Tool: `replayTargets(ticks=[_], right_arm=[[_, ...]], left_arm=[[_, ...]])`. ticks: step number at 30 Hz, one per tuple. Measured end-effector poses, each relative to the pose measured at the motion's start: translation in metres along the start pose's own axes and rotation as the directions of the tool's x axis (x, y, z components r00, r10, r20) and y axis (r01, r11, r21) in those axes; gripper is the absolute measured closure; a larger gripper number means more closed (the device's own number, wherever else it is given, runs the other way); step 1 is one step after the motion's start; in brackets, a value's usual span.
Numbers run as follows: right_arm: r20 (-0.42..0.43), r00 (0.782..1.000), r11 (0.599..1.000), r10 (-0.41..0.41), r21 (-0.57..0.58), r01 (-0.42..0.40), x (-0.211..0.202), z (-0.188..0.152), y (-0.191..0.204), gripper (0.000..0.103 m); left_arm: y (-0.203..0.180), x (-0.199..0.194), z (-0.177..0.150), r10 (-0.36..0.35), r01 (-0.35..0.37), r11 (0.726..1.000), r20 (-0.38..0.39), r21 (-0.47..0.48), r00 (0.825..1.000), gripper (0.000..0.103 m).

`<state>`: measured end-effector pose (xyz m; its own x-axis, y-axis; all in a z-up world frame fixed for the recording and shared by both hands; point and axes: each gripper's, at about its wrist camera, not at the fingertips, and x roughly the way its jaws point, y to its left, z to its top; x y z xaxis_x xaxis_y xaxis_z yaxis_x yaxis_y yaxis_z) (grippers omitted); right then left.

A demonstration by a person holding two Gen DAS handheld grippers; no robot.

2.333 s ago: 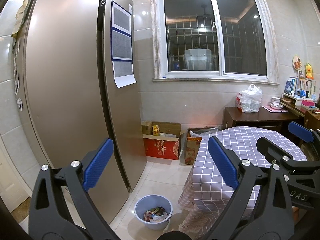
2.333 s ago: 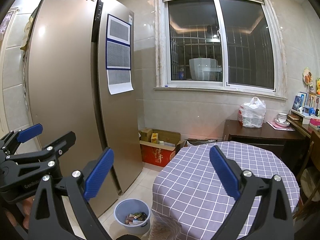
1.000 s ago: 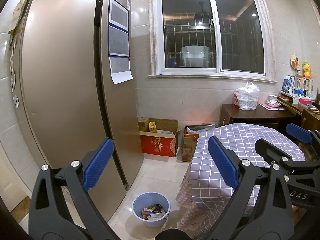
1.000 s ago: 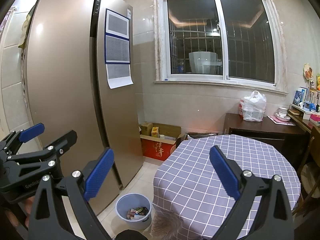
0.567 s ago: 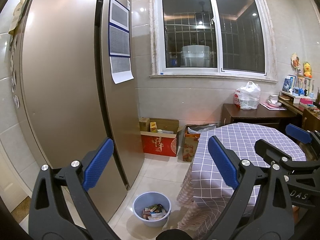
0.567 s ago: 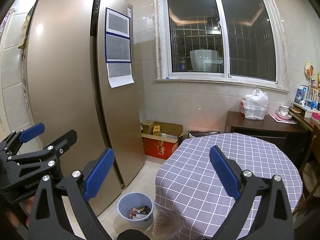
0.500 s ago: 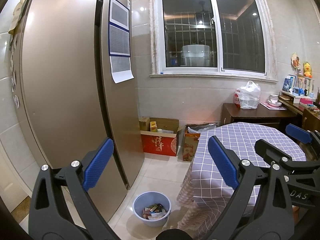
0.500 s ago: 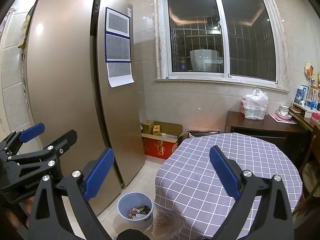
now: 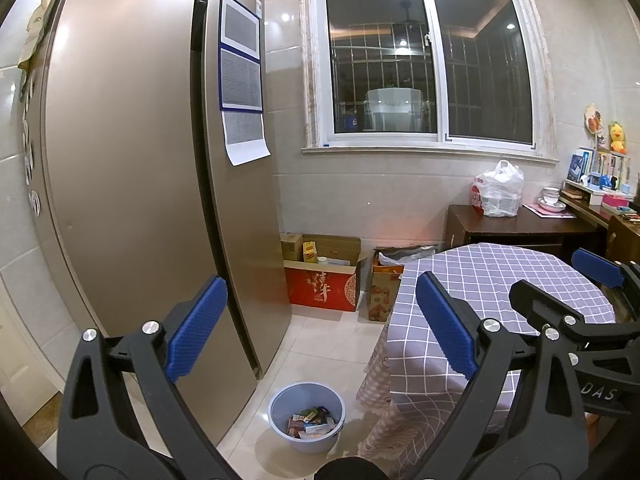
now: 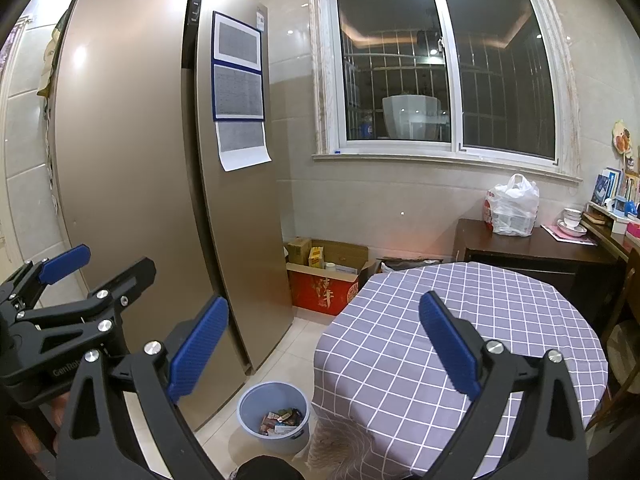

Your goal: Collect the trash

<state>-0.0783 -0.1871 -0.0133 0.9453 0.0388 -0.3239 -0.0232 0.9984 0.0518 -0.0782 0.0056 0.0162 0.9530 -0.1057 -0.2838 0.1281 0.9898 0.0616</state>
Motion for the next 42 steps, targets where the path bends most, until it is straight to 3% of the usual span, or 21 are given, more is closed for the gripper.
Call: replayTargets(ticks=[42], right_arm=[[-0.041,0.998,0.999,0.046,0.027,-0.045,0.021,-0.007,-0.004,0.008]], left_arm=[[0.014,0.021,-0.004,0.027,-0.027,1.000,-0.035,0.015,0.999,0.009]])
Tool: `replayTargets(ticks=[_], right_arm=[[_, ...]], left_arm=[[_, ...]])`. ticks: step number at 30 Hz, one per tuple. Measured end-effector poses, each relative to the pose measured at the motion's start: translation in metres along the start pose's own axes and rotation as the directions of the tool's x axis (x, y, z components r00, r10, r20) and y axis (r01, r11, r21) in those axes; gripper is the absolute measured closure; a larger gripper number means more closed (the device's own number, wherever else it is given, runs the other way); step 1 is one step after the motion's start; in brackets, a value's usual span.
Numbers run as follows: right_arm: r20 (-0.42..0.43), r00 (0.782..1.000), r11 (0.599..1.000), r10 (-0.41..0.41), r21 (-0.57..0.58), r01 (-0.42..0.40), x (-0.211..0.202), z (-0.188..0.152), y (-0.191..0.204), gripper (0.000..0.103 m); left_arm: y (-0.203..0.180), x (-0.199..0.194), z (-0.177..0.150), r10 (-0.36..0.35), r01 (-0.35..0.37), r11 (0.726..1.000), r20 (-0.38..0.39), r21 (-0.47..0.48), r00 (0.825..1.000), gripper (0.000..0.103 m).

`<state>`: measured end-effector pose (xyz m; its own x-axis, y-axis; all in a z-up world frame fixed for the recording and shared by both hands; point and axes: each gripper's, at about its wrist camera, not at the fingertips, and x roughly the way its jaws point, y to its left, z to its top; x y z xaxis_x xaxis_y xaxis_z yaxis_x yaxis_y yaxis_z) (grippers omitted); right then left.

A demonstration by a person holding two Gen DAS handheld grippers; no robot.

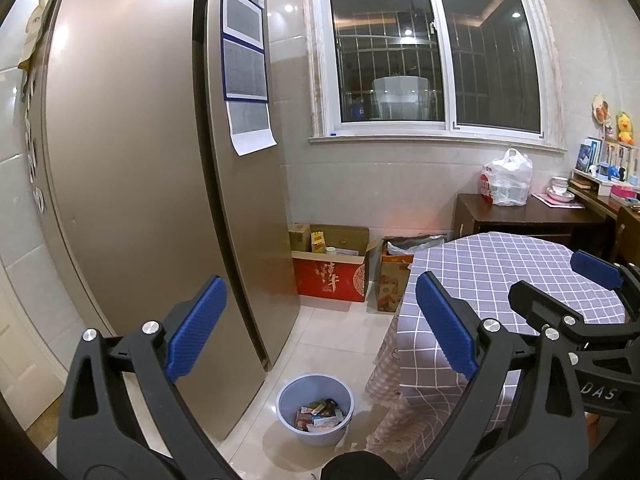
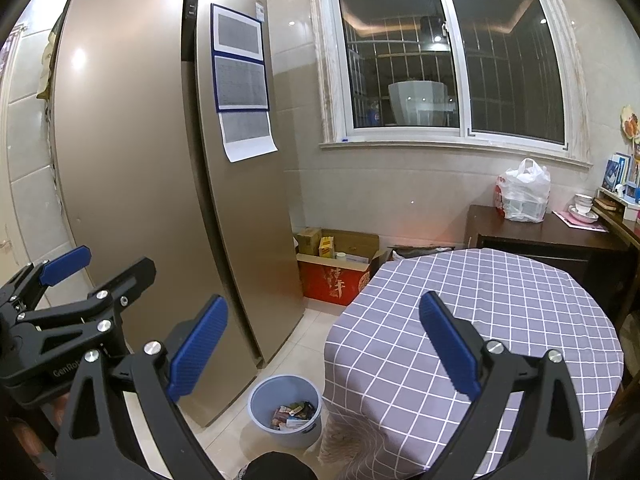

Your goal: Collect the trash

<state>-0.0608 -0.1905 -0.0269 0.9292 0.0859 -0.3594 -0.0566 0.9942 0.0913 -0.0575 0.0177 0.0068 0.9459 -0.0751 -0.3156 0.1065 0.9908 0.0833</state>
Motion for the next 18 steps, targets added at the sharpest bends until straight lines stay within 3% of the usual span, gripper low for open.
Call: replayTargets(ticks=[11,18], right_arm=[[0.000,1.000,1.000,0.009,0.020,-0.009,0.008,0.001,-0.010,0.008],[-0.022,1.000,0.998,-0.001,0.066,0.002,0.024,-0.002,-0.041,0.008]], left_arm=[[-0.011,0.007,-0.001,0.006,-0.006,1.000,-0.005,0.016,1.000,0.009],[-0.042,0.032,0.001,-0.010,0.013,0.999,-0.049,0.051,0.999,0.009]])
